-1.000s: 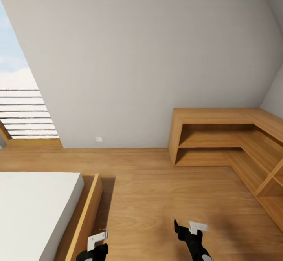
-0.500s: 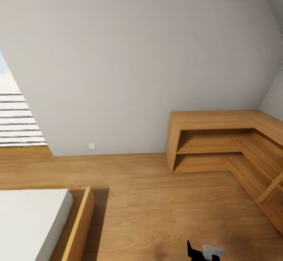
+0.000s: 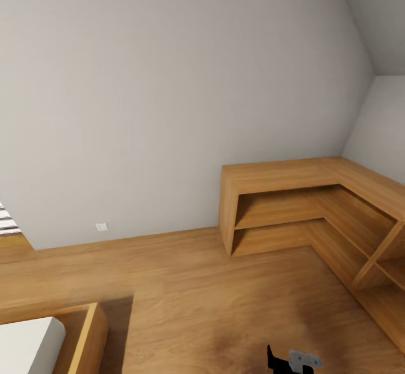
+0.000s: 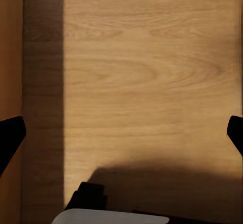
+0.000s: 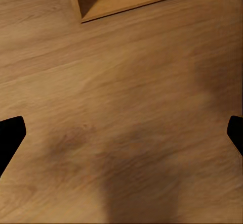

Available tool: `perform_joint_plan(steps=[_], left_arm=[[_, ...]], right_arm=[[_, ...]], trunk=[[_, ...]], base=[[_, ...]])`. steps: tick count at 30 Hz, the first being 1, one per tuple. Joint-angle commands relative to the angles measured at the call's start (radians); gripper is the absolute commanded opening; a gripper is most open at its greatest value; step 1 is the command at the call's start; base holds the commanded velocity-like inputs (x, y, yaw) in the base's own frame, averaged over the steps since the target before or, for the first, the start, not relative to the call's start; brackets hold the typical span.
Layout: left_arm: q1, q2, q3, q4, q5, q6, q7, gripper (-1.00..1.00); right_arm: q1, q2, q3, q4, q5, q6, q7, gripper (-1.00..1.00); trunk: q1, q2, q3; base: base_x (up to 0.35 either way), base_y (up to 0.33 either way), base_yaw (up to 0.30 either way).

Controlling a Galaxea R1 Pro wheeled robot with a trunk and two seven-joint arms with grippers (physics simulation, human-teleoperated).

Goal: In the bedroom, organize the workspace by keeping the computer under the desk, ensuring the monitor is on the desk, placing the keyboard on the desk next to the monitor, placing the mouse on the desk next to the keyboard, moving the folder from the swivel chair onto the desk next to the mouse, stacking the notebook on top of the folder with the pen on top of the notebook, and positioning the swivel chair next to the desk.

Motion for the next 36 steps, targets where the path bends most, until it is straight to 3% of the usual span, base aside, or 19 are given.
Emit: perform_joint_plan(steps=[1, 6, 14, 20, 23, 30, 36], left_arm=[[0.000, 0.001, -0.009, 0.000, 0.005, -0.004, 0.006, 1.00], [0.000, 0.002, -0.008, 0.000, 0.005, -0.004, 0.006, 1.00], [-0.001, 0.008, -0.007, 0.000, 0.005, -0.004, 0.006, 1.00], [-0.001, 0.008, -0.010, 0.000, 0.005, -0.004, 0.006, 1.00], [0.000, 0.009, -0.009, 0.000, 0.005, -0.004, 0.006, 1.00], [0.000, 0.010, -0.009, 0.000, 0.005, -0.004, 0.005, 1.00], [-0.001, 0.010, -0.008, 0.000, 0.005, -0.004, 0.003, 1.00]], right_arm=[[-0.001, 0.001, 0.009, 0.002, -0.005, -0.003, -0.002, 1.00], [-0.001, 0.001, 0.009, 0.002, -0.005, -0.003, -0.002, 1.00], [0.002, 0.001, 0.009, 0.003, -0.002, -0.097, -0.002, 1.00], [0.015, 0.001, 0.009, 0.005, -0.001, -0.266, -0.002, 1.00], [0.024, 0.001, 0.009, 0.007, -0.001, -0.305, -0.002, 1.00], [0.029, 0.000, 0.009, 0.007, -0.001, -0.325, -0.002, 1.00], [0.031, -0.001, 0.008, 0.007, -0.001, -0.327, -0.002, 1.00]], trunk=[[0.001, 0.000, 0.000], [0.001, 0.000, 0.003], [0.001, 0.000, 0.008], [0.001, 0.000, 0.012], [0.001, 0.000, 0.013], [0.001, 0.000, 0.019], [0.001, 0.000, 0.024]], base=[[0.330, 0.000, -0.244], [0.331, 0.000, -0.227], [0.330, 0.000, -0.237], [0.330, 0.000, -0.245], [0.330, 0.000, -0.258], [0.300, 0.000, -0.268], [0.067, 0.000, -0.270]])
